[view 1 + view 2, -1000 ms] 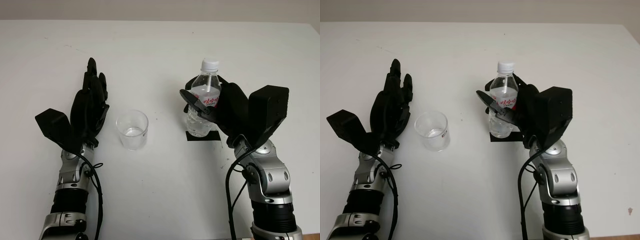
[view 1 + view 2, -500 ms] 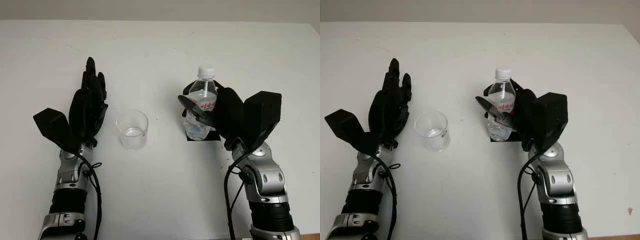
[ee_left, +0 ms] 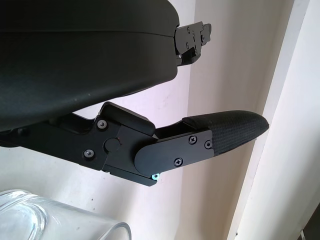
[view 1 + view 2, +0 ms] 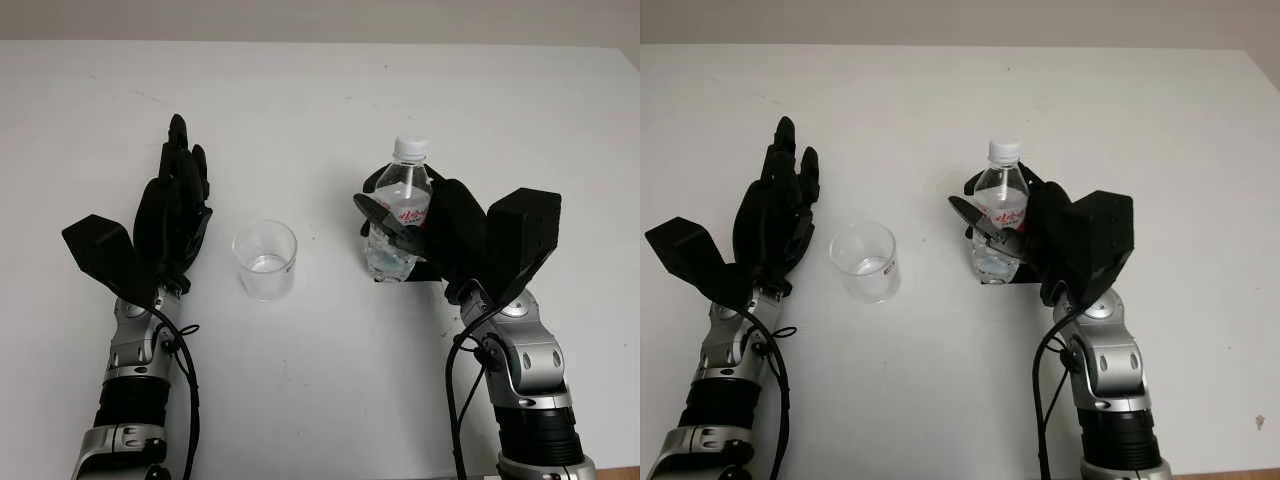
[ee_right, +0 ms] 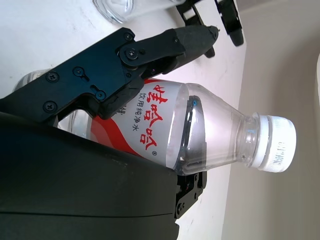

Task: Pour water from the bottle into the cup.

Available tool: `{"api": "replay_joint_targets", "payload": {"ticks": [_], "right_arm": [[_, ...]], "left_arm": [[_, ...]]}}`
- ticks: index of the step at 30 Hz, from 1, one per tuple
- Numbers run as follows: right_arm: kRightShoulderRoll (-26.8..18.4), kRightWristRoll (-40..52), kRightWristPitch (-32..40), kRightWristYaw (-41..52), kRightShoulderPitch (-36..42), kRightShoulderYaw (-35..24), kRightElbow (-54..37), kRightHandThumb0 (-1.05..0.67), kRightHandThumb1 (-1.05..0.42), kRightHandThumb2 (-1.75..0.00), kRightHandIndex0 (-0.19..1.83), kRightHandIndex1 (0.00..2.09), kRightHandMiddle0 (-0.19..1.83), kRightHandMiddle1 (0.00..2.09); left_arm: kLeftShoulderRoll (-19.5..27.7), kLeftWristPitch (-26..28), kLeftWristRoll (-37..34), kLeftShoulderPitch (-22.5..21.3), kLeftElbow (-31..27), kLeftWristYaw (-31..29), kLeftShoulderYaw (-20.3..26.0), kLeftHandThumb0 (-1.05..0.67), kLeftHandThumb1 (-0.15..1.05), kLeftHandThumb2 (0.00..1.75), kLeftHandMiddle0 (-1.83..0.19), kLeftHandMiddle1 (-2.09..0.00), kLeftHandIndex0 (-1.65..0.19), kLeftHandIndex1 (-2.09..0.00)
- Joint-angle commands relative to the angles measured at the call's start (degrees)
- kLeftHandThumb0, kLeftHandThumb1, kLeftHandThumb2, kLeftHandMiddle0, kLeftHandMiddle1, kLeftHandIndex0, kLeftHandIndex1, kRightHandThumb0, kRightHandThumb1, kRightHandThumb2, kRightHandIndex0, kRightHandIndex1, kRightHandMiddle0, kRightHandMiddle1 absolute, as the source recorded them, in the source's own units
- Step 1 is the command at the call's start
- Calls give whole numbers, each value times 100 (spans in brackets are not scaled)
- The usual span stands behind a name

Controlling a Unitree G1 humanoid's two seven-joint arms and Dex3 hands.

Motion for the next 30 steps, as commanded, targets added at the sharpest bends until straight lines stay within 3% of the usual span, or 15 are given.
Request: {"api": "replay_joint_targets", "payload": {"ticks": [1,4,7,9,12,18,30], "right_arm": [[-82,-9,-32,72,164,38,-30,-46,-105,-23,148,209,118,209],[-114,11,-40,175,213,42,-72,-51,-105,-11,135,209,110,209],[-180,-10,-209,317,297,65,-79,-53,-101,-6,111,209,75,209],[-241,-28,-307,417,377,79,-89,-56,-94,-4,82,209,48,209],[-275,65,-360,562,464,43,-113,-58,-89,-5,39,209,23,207],[-399,39,-349,688,571,58,-232,-66,-88,-5,-12,209,-1,196],[-386,166,-620,690,891,-58,-336,-67,-89,-5,-19,192,-19,188]], "left_arm": [[51,3,25,-27,-28,4,0,-82,105,67,17,-4,18,-1],[63,-4,10,-33,-9,-42,5,-82,105,68,18,-5,19,-2],[69,8,10,-34,-9,-50,4,-82,105,68,18,-5,19,-2],[69,-3,12,-29,-3,-60,1,-82,105,68,18,-5,19,-3],[68,3,35,-26,-7,-43,-6,-82,105,68,18,-5,19,-3],[80,41,1,-21,8,-130,-4,-83,105,69,19,-4,19,0],[112,72,17,-2,-13,-155,8,-83,105,69,19,-5,19,-1]]}}
